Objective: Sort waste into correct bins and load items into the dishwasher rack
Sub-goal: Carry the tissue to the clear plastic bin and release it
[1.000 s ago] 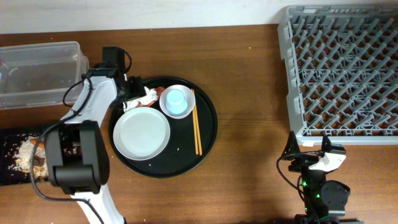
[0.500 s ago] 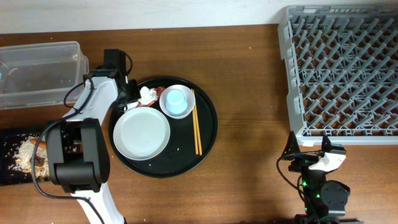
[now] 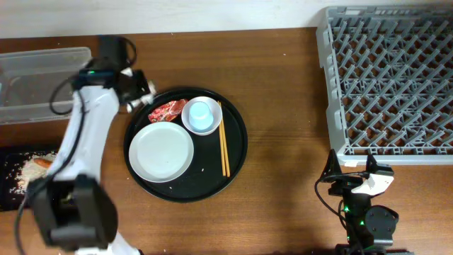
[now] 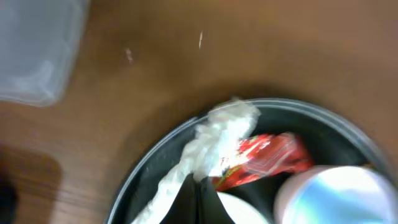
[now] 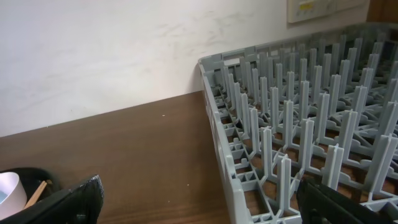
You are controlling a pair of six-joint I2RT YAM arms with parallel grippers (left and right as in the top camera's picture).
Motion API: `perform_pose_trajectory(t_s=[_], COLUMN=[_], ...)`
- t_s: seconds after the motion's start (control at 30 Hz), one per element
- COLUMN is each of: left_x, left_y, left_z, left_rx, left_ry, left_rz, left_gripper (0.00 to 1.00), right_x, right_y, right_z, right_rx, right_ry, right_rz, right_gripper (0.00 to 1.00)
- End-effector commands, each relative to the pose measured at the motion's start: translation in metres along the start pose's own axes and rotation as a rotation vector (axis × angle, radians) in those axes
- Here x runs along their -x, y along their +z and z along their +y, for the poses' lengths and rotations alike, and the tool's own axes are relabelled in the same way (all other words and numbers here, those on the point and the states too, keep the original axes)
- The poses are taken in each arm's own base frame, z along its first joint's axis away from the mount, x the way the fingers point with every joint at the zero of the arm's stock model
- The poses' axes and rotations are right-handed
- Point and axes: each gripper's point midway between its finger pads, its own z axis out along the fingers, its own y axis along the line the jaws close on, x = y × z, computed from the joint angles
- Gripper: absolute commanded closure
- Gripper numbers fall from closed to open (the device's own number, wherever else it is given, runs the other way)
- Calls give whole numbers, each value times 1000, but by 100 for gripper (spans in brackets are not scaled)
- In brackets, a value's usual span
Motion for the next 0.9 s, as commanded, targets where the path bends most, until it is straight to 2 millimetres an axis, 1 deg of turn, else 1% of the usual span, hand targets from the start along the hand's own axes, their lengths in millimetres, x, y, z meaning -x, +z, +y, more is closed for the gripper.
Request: perform_pose_trajectory(t_s=[0.0,0.03,0.1,0.17,0.2,0.23,0.3,0.33,0.4,0.47,0.53,0.57,0.6,0.63,0.67,0.7,0.73,0.77,0.8,0.83,0.87], left_x=[48,56,69,82,85,87,91,96,95,94,97,99,100,100,102,103,104,107,109,113,115], left_y=[-76,-88,-103,-108,-107,-107,-104,-98,-82,-52,-28,-21,-16,-15,-17,-20,-23,-32,-45,-62,-73], left_z=[14,19,33,60,80,116,148,164,184,202,209,209,209,208,207,205,203,202,200,190,179], left_rx=[-38,-42,-39,-10,22,116,200,224,254,282,302,302,293,288,282,269,261,258,249,196,135], left_ry=[-78,-91,-122,-222,-309,-446,-522,-547,-574,-594,-537,-518,-517,-517,-516,-515,-514,-514,-515,-506,-495], left_rz=[-226,-268,-333,-381,-391,-419,-453,-466,-449,-422,-405,-404,-402,-402,-408,-413,-418,-434,-455,-471,-478], left_gripper=[100,100,100,99,100,100,99,99,99,100,99,99,92,74,46,27,23,4,1,1,1], right_x=[-8,-8,-8,-8,-8,-8,-8,-8,-8,-8,-8,-8,-8,-8,-8,-8,-8,-8,-8,-8,-8], right_y=[1,1,1,1,1,1,1,1,1,1,1,1,1,1,1,1,1,1,1,1,1], right_z=[-2,-2,-2,-2,-2,-2,-2,-2,-2,-2,-2,-2,-2,-2,-2,-2,-2,-2,-2,-2,-2], right_rx=[-5,-5,-5,-5,-5,-5,-5,-5,-5,-5,-5,-5,-5,-5,-5,-5,-5,-5,-5,-5,-5], right_ry=[4,4,5,5,4,4,5,4,5,4,5,4,4,5,5,5,4,5,5,4,4], right_rz=[13,12,13,12,13,13,12,12,13,13,13,13,13,13,12,12,13,12,12,12,13], right_gripper=[2,2,2,2,2,2,2,2,2,2,2,2,2,2,2,2,2,2,2,2,2])
